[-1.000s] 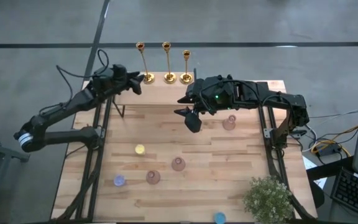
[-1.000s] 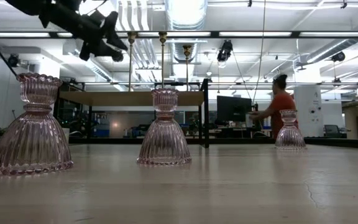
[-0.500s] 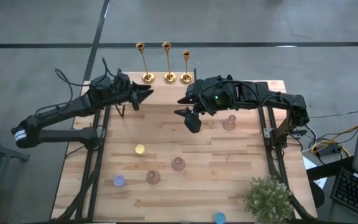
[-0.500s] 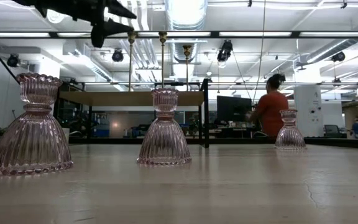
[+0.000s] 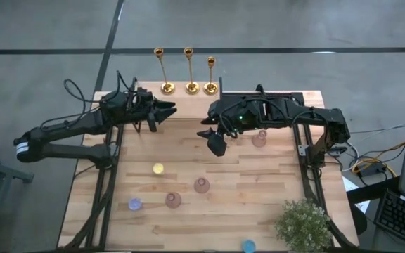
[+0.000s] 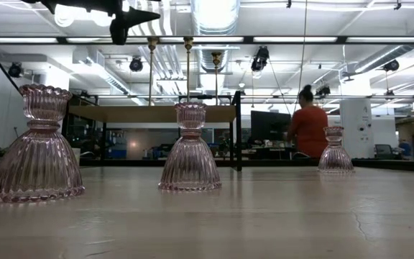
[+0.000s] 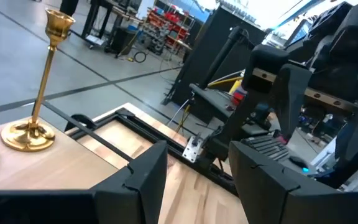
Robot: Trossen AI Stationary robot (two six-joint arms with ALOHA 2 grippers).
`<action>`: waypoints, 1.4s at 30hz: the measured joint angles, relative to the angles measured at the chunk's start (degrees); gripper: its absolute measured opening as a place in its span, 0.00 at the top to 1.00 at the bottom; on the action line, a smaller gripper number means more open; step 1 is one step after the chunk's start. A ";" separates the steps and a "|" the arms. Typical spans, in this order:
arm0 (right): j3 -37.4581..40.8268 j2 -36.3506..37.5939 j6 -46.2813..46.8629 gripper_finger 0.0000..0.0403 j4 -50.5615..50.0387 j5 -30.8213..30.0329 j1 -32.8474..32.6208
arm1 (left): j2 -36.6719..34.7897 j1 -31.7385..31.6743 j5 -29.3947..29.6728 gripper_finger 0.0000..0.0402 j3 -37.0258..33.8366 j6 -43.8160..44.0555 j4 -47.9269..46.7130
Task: Pick & Place candle stick holders
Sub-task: Put the blue scented candle on the shelf
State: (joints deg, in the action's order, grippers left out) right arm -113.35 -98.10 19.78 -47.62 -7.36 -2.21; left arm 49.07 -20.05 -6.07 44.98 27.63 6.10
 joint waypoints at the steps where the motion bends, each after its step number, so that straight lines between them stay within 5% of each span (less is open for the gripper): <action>1: 0.05 0.00 0.13 0.50 0.00 -0.02 -0.15 | 0.01 0.05 -0.01 0.56 0.01 0.28 0.18; 34: 0.18 0.02 1.26 0.50 -0.28 1.02 -2.45 | 0.86 2.50 -0.08 0.56 0.05 2.27 2.02; 42: 0.18 0.11 2.45 0.50 -7.54 1.60 -5.15 | 1.38 4.59 -0.11 0.56 -0.01 1.97 2.06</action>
State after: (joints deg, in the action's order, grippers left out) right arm -113.16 -98.00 22.23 -55.15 -5.75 -7.36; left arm 50.45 -15.46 -6.17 44.97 29.61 8.16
